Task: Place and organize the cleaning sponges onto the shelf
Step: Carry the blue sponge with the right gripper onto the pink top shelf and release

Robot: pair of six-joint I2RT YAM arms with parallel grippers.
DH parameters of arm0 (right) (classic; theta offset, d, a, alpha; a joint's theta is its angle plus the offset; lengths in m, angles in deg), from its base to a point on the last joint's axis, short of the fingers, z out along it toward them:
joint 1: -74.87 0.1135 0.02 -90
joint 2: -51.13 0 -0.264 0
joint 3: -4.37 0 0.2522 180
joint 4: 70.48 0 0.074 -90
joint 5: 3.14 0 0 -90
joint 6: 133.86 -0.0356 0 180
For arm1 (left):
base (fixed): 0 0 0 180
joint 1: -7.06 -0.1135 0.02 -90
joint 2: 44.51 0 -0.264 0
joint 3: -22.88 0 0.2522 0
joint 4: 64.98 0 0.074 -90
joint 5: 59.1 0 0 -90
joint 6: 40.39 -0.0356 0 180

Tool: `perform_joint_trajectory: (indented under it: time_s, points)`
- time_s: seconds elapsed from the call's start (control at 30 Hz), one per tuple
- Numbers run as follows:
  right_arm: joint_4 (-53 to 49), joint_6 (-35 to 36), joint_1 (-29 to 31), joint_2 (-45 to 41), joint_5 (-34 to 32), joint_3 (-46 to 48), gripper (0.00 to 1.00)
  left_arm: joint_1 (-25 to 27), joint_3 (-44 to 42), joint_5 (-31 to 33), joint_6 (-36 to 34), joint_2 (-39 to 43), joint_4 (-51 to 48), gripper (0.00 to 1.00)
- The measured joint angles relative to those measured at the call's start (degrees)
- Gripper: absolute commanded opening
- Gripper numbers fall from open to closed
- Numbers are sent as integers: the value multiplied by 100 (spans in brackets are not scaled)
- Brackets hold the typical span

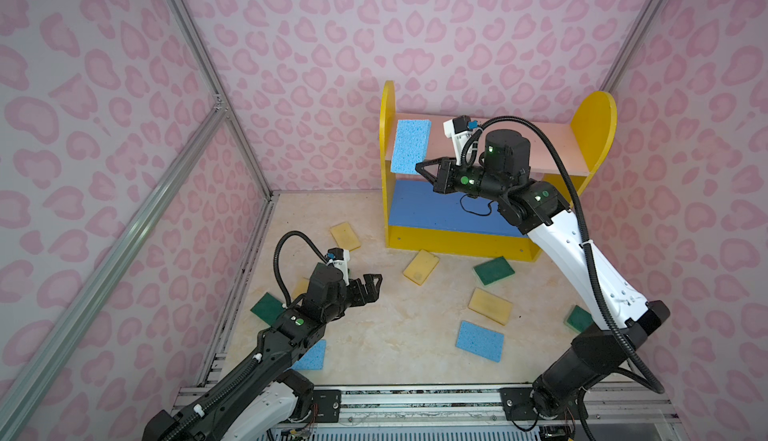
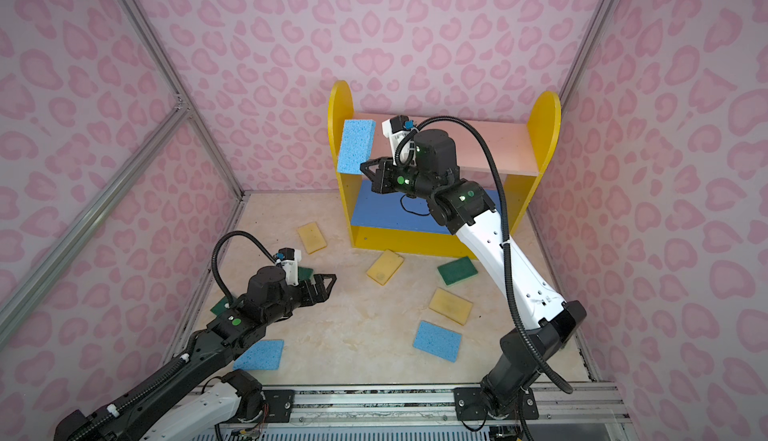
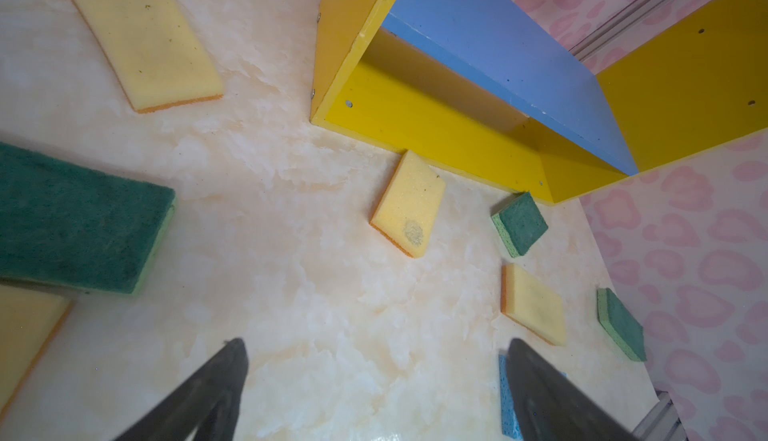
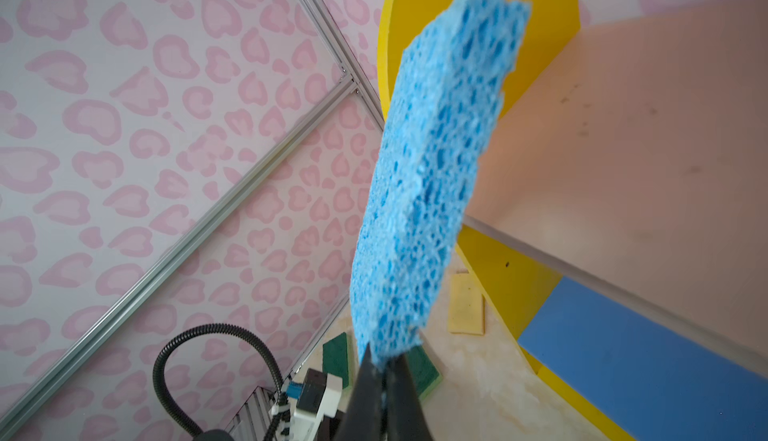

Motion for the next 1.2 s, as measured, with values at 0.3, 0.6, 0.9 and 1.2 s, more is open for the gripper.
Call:
perform_joint_trajectory:
  time_s: [0.3, 0.6, 0.9, 1.2]
  points:
    - [-232, -162, -310, 1222, 186, -1545, 5, -2, -59, -2, -46, 98, -7, 98]
    - [-393, -310, -437, 1749, 446, -2063, 6, -2, -59, -4, -90, 103, -22, 98]
    - [-525, -345, -516, 1851, 503, -2063, 29, -2, -59, -4, -127, 4, -28, 99]
    - [-498, -299, -570, 1858, 501, -2074, 44, -2, -59, -4, -125, -11, -26, 98]
